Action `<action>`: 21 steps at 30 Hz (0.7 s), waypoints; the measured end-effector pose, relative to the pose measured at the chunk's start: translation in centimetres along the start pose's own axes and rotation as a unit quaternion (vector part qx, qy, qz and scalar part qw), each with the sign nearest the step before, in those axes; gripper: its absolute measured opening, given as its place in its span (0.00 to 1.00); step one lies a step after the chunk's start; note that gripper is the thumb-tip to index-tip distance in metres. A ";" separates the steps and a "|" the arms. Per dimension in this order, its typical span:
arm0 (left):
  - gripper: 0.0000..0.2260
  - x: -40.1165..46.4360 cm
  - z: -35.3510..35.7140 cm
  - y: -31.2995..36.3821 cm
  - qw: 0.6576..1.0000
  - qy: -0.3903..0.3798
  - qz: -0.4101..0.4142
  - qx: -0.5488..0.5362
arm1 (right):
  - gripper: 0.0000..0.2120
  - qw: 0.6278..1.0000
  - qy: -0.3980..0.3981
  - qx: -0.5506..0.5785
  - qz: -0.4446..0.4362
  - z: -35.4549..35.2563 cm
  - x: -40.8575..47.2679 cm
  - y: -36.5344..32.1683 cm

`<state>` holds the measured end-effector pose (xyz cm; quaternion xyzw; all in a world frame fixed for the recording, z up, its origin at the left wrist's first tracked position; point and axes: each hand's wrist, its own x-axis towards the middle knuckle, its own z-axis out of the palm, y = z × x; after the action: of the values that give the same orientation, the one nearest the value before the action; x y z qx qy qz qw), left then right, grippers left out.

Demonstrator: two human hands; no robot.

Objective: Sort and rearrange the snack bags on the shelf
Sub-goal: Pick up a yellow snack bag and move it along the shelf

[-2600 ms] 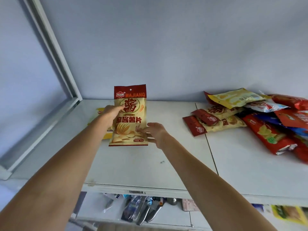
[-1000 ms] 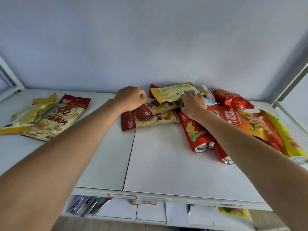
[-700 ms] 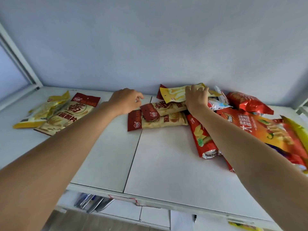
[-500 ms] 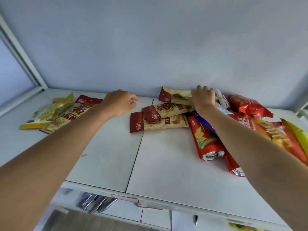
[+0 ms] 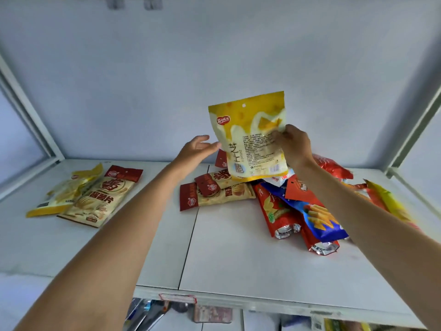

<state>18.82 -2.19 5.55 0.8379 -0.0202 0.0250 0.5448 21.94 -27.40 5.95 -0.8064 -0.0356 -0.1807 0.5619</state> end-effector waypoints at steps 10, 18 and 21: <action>0.06 -2.2 3.4 2.6 0.985 -0.004 0.004 -0.170 | 0.08 0.980 -0.089 0.124 0.127 -0.9 -3.8 0.5; 0.11 -2.6 2.8 1.7 0.969 0.209 -0.064 -0.118 | 0.15 0.990 -0.084 -0.110 -0.039 4.1 -10.2 -1.2; 0.13 -3.8 2.4 1.7 0.971 0.219 -0.050 -0.080 | 0.30 0.969 -0.177 -0.171 -0.023 7.3 -13.4 -2.5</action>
<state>15.01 -5.08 5.89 0.7658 0.1401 0.1792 0.6015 10.70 -17.82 1.51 -0.9088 -0.1212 -0.0514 0.3959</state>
